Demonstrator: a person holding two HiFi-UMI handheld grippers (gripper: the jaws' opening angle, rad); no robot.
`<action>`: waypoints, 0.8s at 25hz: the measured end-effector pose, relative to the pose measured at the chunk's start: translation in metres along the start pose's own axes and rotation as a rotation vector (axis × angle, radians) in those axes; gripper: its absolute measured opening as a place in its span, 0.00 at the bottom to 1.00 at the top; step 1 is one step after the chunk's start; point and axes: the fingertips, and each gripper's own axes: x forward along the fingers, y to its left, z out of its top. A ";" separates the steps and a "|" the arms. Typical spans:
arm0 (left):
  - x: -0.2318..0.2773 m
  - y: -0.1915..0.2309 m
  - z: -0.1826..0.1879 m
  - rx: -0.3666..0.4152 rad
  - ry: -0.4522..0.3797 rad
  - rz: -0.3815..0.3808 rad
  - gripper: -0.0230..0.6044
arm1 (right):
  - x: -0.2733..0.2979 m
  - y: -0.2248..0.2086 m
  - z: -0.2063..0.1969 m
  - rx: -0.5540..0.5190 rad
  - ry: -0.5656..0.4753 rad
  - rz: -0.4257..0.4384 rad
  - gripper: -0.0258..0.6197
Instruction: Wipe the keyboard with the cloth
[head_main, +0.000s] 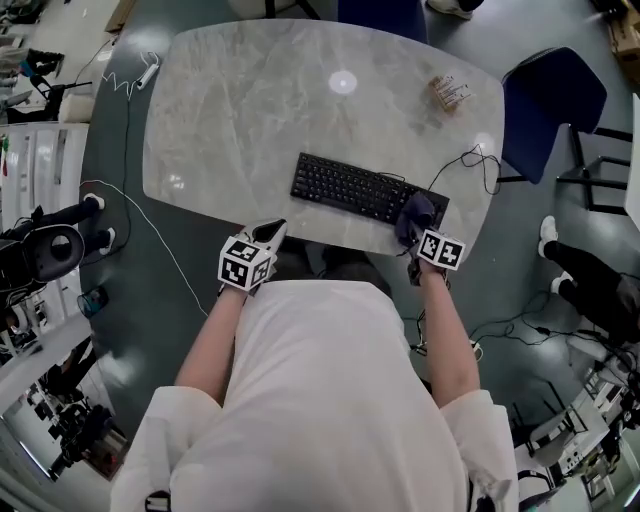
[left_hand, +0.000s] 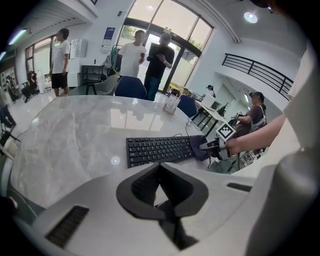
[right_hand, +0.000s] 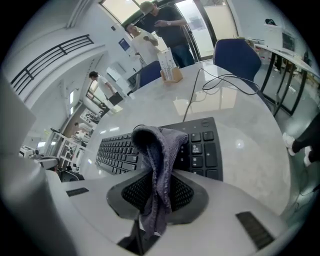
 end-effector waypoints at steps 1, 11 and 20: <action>0.003 -0.002 0.002 0.010 0.003 -0.003 0.05 | -0.003 -0.006 0.000 0.008 -0.004 -0.003 0.16; 0.018 -0.008 0.005 0.063 0.019 -0.029 0.05 | -0.034 -0.058 -0.006 0.004 -0.005 -0.066 0.16; 0.029 0.008 -0.002 0.048 0.045 -0.078 0.05 | -0.062 -0.092 -0.009 -0.061 0.053 -0.183 0.16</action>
